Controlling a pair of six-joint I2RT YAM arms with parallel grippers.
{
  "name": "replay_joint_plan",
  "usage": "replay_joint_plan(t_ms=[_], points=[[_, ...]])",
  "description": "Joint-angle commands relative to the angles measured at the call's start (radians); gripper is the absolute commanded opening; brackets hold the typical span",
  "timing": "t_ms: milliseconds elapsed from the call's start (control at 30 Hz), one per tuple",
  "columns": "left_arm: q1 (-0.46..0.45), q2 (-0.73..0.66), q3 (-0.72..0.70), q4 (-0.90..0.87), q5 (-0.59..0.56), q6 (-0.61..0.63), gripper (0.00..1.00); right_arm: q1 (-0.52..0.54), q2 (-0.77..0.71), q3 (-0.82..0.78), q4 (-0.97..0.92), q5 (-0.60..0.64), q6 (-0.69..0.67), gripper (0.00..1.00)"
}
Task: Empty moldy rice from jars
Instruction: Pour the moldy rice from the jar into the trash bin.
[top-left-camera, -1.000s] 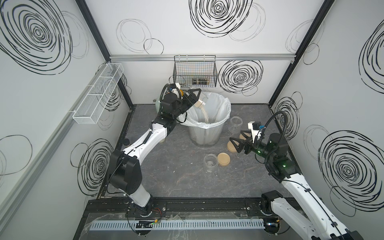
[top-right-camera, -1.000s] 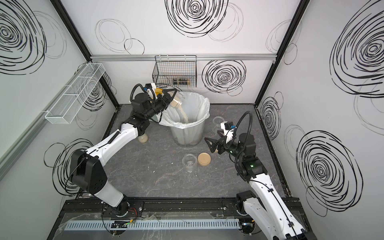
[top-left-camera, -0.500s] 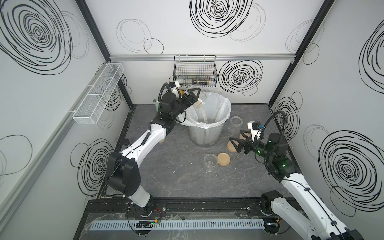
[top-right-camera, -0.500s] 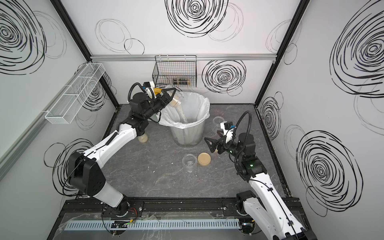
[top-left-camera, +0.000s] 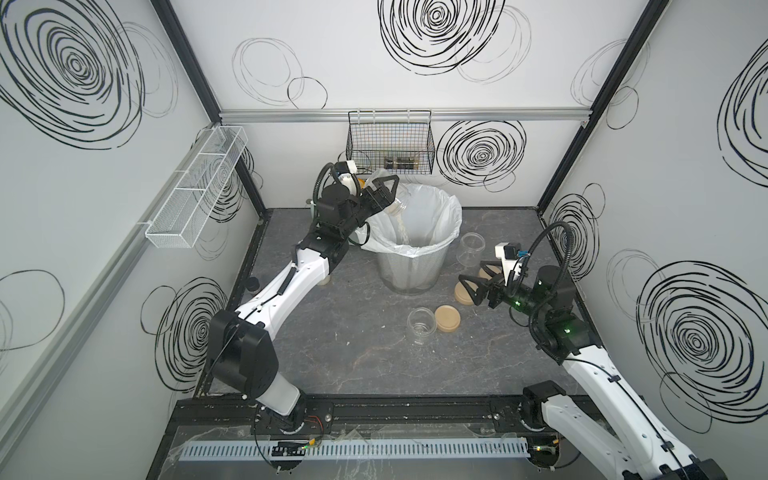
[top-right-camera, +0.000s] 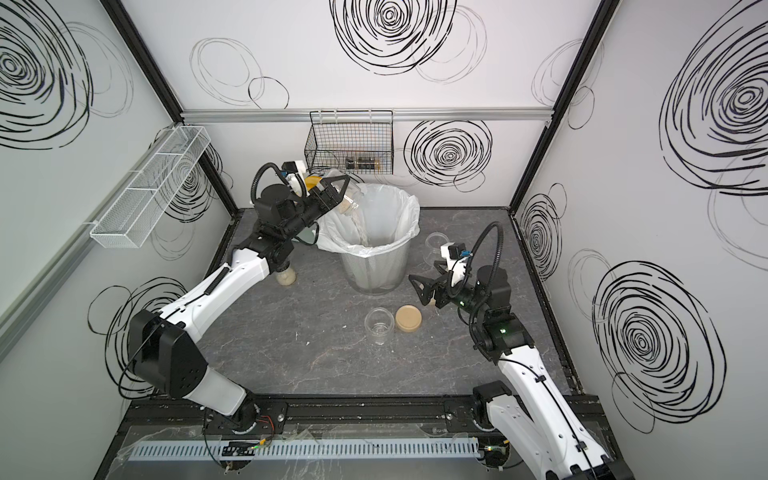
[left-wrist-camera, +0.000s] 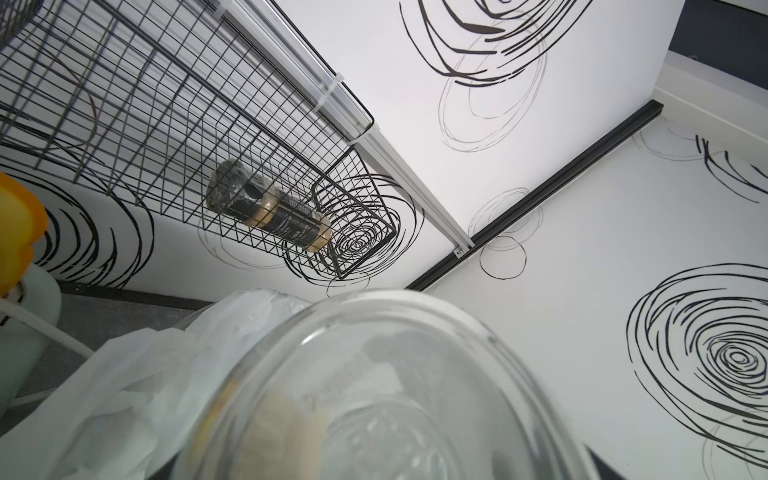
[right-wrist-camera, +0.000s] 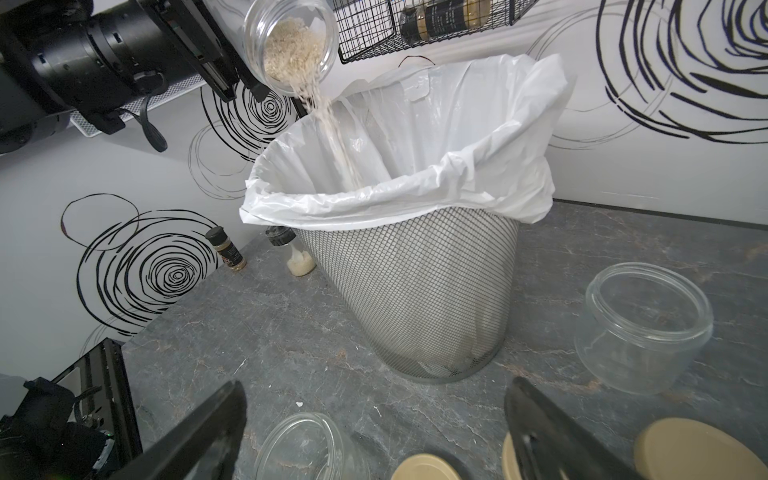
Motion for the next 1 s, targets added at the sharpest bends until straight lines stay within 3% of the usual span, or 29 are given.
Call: replay_joint_plan(t_ms=[0, 967], points=[[0.003, -0.063, 0.06, 0.101, -0.024, 0.049, 0.8, -0.001, 0.0, 0.004, 0.027, -0.005, 0.013, 0.98], [-0.049, -0.039, 0.156, -0.033, -0.074, 0.284, 0.8, -0.001, 0.003, -0.003, 0.024, -0.01, 0.017, 0.98]])
